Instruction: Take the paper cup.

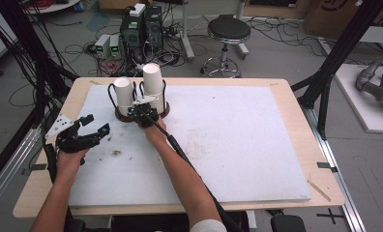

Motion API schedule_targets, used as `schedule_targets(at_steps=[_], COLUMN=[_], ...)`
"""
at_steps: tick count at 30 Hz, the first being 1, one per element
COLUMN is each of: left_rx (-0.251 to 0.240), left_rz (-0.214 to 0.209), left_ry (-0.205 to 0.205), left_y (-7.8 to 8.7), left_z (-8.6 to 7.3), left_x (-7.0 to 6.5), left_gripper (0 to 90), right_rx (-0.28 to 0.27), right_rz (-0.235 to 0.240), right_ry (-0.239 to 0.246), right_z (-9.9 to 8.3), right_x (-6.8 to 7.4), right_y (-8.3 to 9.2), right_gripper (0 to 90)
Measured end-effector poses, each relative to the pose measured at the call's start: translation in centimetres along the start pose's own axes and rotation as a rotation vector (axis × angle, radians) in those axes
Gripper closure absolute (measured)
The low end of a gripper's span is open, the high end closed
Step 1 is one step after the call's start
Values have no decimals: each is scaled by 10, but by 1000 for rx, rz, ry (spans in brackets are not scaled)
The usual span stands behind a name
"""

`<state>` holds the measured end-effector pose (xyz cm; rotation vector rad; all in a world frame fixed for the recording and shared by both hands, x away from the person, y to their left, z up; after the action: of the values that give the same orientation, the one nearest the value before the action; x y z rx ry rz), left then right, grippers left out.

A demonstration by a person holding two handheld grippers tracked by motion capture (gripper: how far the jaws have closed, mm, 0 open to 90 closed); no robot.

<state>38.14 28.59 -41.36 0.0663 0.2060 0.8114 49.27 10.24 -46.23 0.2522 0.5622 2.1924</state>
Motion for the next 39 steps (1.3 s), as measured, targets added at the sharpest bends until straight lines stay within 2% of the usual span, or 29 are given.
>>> schedule_targets(at_steps=[7, 12, 19, 23, 27, 30, 39], left_rx=[15, -1, -9, -11, -14, -24, 11], left_rz=[-11, -8, -1, -8, 4, -10, -53], left_ry=[-6, -18, -27, -32, -40, -42, -49], left_y=[-12, -16, -22, -29, -37, -44, -69], left_z=[18, 33, 40, 45, 53, 59, 72], left_x=[14, 19, 27, 30, 35, 36, 39], left_gripper=[191, 191, 191, 191, 191, 191, 191], right_rx=[-4, 2, 7, 9, 4, 5, 19], right_rz=[-5, -10, -30, -34, -39, -41, -34], right_ry=[-37, -46, -47, -51, -56, -57, -80], right_z=[0, 1, 1, 2, 2, 3, 4], right_x=[-3, -3, -2, -2, -1, -2, -2], right_y=[0, -1, -2, -2, -3, -3, -4], right_gripper=[900, 900, 900, 900, 900, 900, 900])
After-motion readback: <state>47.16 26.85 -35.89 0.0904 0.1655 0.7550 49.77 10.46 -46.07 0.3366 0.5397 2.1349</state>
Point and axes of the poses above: each handheld gripper's, and its own axes: y roughly backward along the jaws, z roughly out of its top, x roughly to its left, the point moved 4 cm from there along -y, roughly forward along the jaws, and after that the axes turned 11 degrees about -z, right-handed, at the moved point
